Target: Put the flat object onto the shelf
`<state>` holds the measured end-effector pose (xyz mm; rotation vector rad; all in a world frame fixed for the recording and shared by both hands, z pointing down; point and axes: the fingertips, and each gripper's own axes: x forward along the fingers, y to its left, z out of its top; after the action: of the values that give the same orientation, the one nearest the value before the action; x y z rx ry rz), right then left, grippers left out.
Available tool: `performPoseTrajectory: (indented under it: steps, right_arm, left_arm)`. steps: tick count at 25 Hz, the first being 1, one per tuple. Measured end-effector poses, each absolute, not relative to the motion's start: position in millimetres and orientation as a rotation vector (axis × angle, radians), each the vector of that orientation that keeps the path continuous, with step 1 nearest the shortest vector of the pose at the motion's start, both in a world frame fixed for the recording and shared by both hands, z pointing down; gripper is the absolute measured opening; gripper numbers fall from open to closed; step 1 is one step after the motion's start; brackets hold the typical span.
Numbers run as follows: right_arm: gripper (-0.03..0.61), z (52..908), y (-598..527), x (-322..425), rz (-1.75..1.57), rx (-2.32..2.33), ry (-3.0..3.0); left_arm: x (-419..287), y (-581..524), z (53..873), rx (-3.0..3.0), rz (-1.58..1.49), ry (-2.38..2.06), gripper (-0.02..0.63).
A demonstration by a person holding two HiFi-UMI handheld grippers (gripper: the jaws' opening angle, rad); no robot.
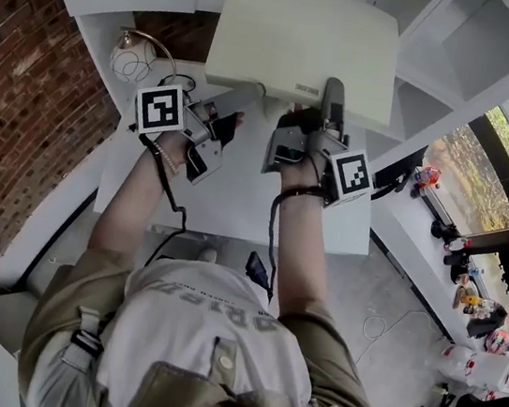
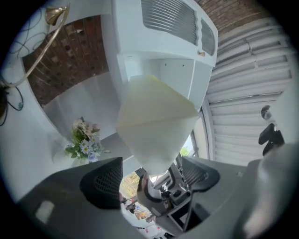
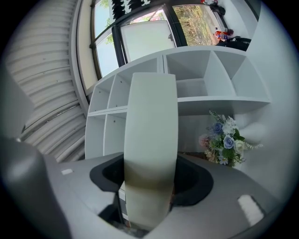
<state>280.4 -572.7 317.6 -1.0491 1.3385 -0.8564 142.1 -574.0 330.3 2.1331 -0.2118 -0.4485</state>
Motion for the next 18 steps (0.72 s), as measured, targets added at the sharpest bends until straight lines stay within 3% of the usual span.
performPoseTrajectory:
  steps: [6, 10, 18]
  right_arm:
    - [0.285, 317, -577, 281, -0.863, -1.048, 1.362]
    - [0.289, 314, -586, 279, -0.880, -1.047, 1.382]
    - [0.305, 303, -605, 269, -0.882, -1.039, 1.500]
  left_arm:
    - [160, -583, 317, 2.067, -0.522, -0.237, 0.403]
    - [159, -598, 308, 2.034, -0.583, -0.285, 0.318]
    - [148, -626, 296, 1.977, -0.690, -0.332, 0.298]
